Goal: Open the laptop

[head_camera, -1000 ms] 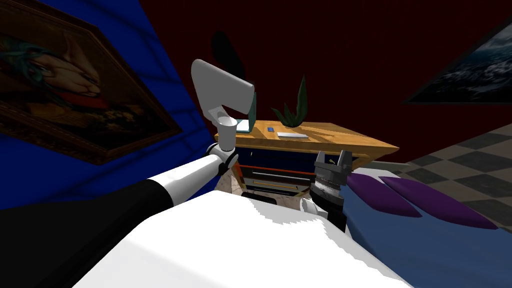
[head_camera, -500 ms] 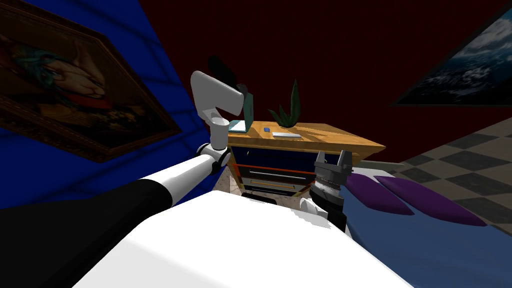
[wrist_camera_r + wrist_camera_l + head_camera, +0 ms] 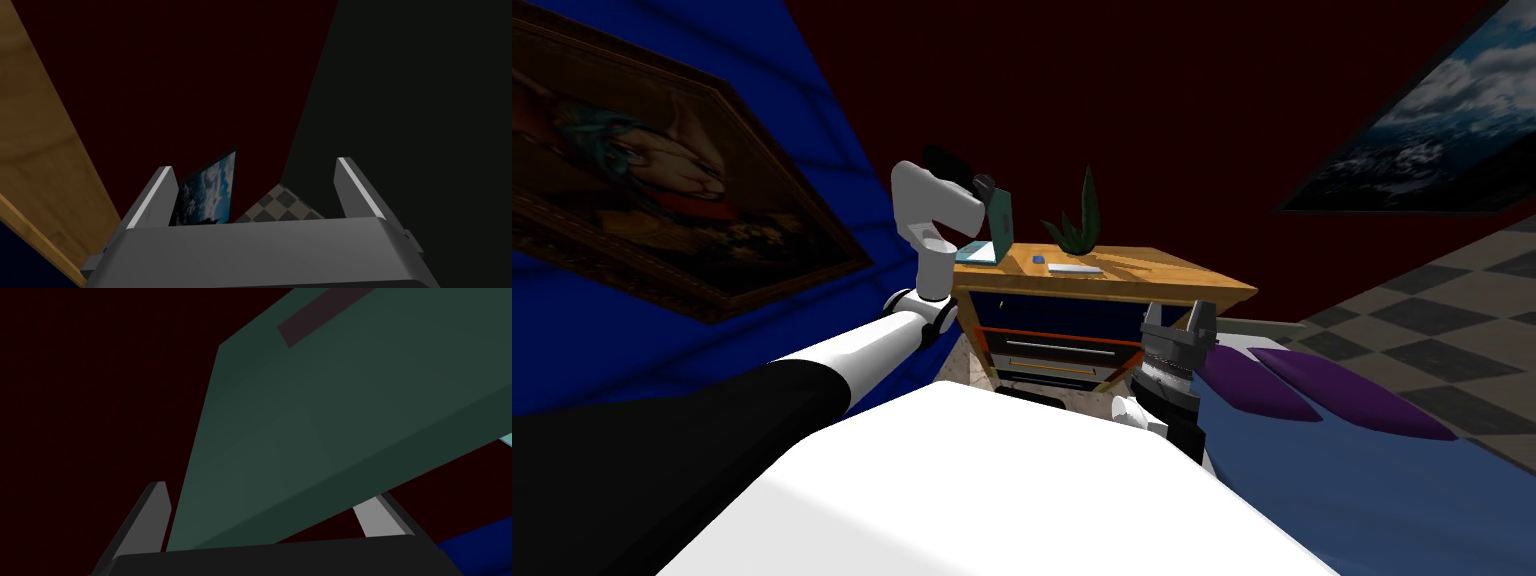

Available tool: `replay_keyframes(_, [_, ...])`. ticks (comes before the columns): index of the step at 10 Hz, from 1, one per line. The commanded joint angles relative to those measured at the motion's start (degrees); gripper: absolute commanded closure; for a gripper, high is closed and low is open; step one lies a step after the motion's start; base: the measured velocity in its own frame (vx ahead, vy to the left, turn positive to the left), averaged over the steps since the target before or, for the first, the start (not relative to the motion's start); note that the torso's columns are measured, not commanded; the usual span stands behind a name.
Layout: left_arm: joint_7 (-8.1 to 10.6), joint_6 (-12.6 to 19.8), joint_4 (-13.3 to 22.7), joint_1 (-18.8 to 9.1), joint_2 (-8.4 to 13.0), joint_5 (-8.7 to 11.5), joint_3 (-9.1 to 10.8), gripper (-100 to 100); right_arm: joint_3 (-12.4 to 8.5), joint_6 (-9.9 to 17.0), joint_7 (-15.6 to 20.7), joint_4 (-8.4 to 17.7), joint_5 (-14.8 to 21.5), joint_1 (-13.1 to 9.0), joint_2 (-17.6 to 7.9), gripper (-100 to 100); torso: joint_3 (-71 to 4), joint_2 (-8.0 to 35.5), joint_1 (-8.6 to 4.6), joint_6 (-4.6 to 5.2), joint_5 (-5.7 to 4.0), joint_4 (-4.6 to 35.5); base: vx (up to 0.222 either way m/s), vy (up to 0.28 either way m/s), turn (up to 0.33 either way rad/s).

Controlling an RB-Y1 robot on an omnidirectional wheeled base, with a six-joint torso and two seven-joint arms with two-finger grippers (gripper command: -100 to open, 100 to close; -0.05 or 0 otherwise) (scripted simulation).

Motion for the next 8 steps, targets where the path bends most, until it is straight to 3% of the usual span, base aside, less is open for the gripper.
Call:
replay_keyframes(1, [0.99,-4.8,0.8,4.6,4.8,4.5,0.50,-100,0.0,0.0,0.0,0.0,0.0,0.0,0.0,0,-0.1,0.0,0.20,0.07,0.06,-0.1,0.018,-0.020,0.000])
replay_keyframes(3, [0.99,-5.3,0.8,5.4,8.7,5.1,0.50,-100,0.0,0.0,0.0,0.0,0.0,0.0,0.0,0,-0.2,-0.1,0.69,0.04,0.27,-0.2,-0.007,0.005,-0.018])
replay_keyframes(4, [3.96,-8.9,2.6,8.0,10.5,7.6,2.16,-100,0.0,0.0,0.0,0.0,0.0,0.0,0.0,0,-0.2,-0.2,0.78,-0.07,0.32,-0.2,0.001,-0.139,-0.044])
replay_keyframes(5, [5.22,-10.7,3.2,9.3,12.5,9.2,2.16,-100,0.0,0.0,0.0,0.0,0.0,0.0,0.0,0,-0.3,-0.2,0.39,-0.08,0.33,-0.3,0.003,-0.142,0.045])
replay_keyframes(7, [5.22,-13.8,3.2,11.5,16.8,12.5,2.16,-100,0.0,0.0,0.0,0.0,0.0,0.0,0.0,0,-0.3,-0.3,0.38,0.16,0.26,-0.4,-0.009,-0.037,0.004])
replay_keyframes(8, [5.22,-13.8,3.2,12.1,19.0,12.5,2.16,-100,0.0,0.0,0.0,0.0,0.0,0.0,0.0,0,-0.3,-0.2,0.46,0.16,0.31,-0.4,-0.010,0.006,-0.018])
